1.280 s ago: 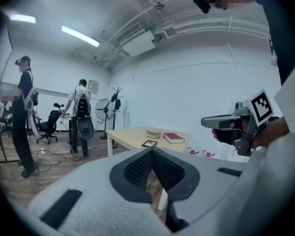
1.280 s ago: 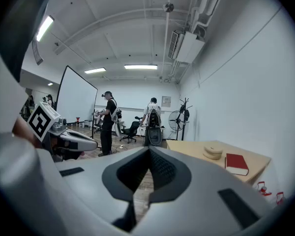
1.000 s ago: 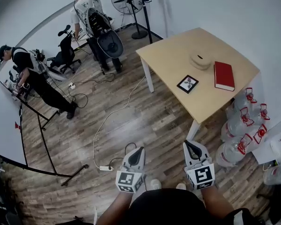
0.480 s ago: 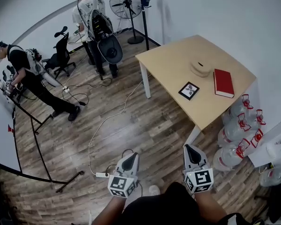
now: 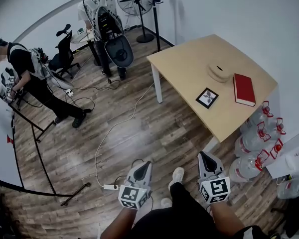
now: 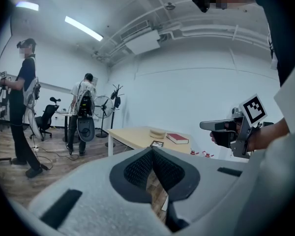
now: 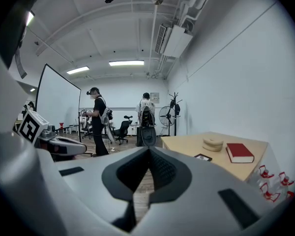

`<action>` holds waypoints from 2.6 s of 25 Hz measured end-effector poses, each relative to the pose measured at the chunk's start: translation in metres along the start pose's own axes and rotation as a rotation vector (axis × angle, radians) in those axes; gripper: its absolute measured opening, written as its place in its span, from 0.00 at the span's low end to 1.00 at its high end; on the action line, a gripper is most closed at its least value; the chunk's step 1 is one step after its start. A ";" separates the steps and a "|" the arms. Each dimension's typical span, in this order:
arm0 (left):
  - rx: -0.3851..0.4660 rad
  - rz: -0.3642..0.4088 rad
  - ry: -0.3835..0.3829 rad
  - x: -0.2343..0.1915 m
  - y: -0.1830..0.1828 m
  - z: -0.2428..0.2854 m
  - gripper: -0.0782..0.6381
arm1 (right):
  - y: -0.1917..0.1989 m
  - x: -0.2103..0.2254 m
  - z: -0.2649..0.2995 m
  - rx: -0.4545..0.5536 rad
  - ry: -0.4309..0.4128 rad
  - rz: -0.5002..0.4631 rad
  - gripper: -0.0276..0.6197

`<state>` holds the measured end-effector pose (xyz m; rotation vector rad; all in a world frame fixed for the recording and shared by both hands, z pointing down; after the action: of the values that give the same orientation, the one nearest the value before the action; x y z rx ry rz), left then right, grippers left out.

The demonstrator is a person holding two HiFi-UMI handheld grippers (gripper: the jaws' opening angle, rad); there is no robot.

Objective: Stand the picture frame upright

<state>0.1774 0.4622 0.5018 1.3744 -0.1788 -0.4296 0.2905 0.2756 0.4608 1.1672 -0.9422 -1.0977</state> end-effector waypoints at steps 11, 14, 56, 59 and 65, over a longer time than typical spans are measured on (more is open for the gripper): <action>-0.053 0.028 0.028 -0.051 -0.032 0.111 0.10 | -0.008 0.066 0.107 -0.050 0.021 0.042 0.06; -0.055 0.029 0.034 -0.062 -0.043 0.146 0.10 | -0.015 0.090 0.133 -0.049 0.029 0.043 0.06; -0.070 0.094 0.300 -0.154 -0.130 0.458 0.10 | -0.028 0.246 0.366 -0.114 0.181 0.116 0.06; -0.075 0.093 0.339 -0.168 -0.138 0.483 0.10 | -0.033 0.253 0.388 -0.125 0.212 0.122 0.06; -0.094 0.099 0.431 -0.190 -0.143 0.527 0.10 | -0.037 0.260 0.427 -0.140 0.271 0.135 0.06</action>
<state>-0.2172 0.0401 0.4900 1.3274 0.1258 -0.0520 -0.0682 -0.0723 0.4969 1.0887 -0.7112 -0.8580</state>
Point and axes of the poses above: the fingertips, and each gripper's own axes: z forward along the fingers, x to its right, y out of its underside, the point moved 2 cm from there along -z, backward along the fingers, and after that the axes turned 1 degree about x, right-handed, at the moved point
